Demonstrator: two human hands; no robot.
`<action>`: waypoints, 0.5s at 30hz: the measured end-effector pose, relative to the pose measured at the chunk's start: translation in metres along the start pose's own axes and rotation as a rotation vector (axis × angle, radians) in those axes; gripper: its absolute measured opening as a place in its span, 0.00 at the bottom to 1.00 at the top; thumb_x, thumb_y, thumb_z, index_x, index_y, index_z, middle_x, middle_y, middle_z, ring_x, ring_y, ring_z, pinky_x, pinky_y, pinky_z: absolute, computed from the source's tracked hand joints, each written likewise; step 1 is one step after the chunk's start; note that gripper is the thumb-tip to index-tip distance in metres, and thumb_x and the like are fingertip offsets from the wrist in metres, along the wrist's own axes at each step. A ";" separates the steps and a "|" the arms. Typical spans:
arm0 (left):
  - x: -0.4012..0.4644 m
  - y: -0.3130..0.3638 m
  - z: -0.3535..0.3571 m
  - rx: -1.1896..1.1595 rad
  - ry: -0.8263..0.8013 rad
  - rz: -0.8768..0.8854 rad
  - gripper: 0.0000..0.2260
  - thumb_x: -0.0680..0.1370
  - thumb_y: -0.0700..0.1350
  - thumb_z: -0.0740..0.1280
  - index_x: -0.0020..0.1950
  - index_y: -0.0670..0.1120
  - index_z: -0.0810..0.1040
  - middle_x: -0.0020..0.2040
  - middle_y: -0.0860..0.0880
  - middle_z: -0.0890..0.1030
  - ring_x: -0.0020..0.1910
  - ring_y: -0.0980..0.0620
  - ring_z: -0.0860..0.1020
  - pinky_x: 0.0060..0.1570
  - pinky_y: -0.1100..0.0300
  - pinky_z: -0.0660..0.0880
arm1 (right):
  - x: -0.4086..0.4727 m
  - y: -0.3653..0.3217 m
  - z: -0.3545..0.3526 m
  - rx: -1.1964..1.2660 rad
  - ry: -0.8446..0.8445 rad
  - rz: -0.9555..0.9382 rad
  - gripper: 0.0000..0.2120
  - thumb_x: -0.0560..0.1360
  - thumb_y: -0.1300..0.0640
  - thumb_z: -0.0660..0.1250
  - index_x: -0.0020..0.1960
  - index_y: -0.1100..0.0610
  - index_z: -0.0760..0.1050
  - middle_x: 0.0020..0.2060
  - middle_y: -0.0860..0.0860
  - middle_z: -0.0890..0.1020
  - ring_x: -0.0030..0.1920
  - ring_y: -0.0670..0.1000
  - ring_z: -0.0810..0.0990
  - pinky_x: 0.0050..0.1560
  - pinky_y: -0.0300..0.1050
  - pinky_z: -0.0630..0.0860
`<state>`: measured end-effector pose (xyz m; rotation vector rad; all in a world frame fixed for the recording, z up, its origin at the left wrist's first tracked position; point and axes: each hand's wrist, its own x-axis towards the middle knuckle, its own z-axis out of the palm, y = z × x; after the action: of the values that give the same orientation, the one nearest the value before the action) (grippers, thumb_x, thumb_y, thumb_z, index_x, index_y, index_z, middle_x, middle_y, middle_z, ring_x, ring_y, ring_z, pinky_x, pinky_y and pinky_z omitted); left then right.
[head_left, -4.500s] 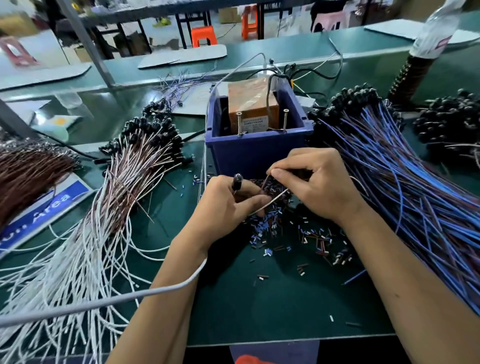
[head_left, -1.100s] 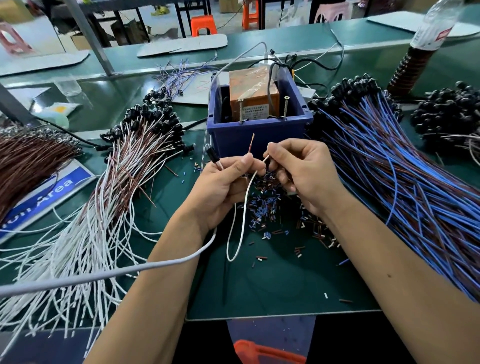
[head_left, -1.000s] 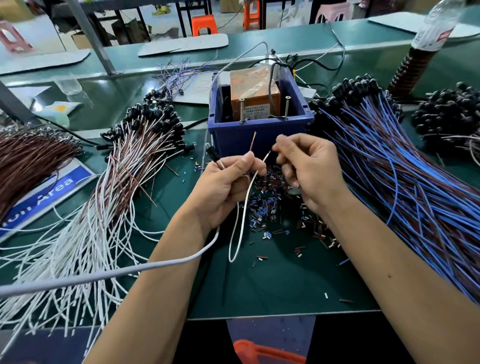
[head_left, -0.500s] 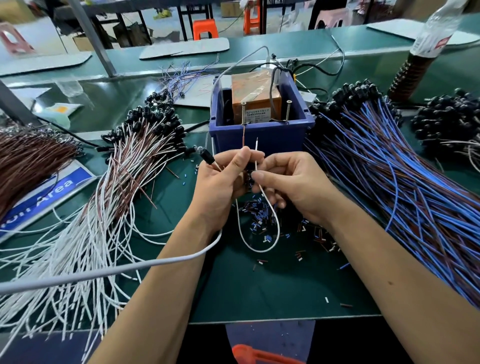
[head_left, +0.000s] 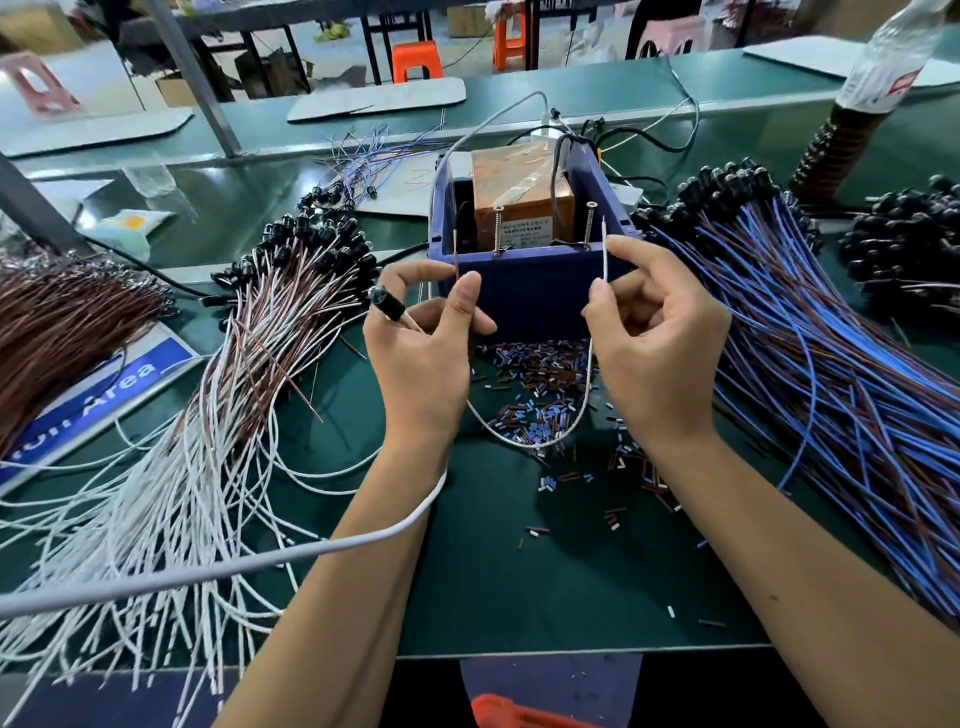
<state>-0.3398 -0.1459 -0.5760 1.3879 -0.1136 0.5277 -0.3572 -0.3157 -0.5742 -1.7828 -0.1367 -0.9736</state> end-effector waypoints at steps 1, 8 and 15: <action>0.000 0.000 0.000 0.017 0.021 0.020 0.08 0.80 0.43 0.72 0.53 0.41 0.76 0.30 0.45 0.82 0.23 0.58 0.73 0.28 0.64 0.66 | 0.000 0.000 0.000 -0.013 0.018 -0.002 0.12 0.79 0.62 0.69 0.61 0.58 0.82 0.34 0.49 0.83 0.33 0.49 0.81 0.37 0.48 0.80; 0.001 0.002 0.008 0.218 0.218 0.160 0.06 0.81 0.43 0.71 0.44 0.45 0.83 0.31 0.51 0.83 0.32 0.51 0.81 0.42 0.55 0.77 | -0.004 -0.006 0.004 0.002 0.012 0.027 0.12 0.78 0.64 0.68 0.60 0.59 0.83 0.37 0.50 0.85 0.35 0.50 0.84 0.38 0.50 0.82; -0.001 0.003 0.015 0.284 0.176 0.202 0.05 0.80 0.38 0.70 0.46 0.44 0.83 0.34 0.52 0.83 0.34 0.58 0.81 0.43 0.66 0.75 | -0.006 -0.008 0.006 0.021 0.024 0.030 0.12 0.77 0.65 0.67 0.59 0.59 0.83 0.38 0.48 0.86 0.34 0.48 0.83 0.36 0.38 0.78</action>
<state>-0.3382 -0.1601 -0.5711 1.6080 -0.0363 0.8579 -0.3617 -0.3050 -0.5734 -1.7486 -0.1045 -0.9683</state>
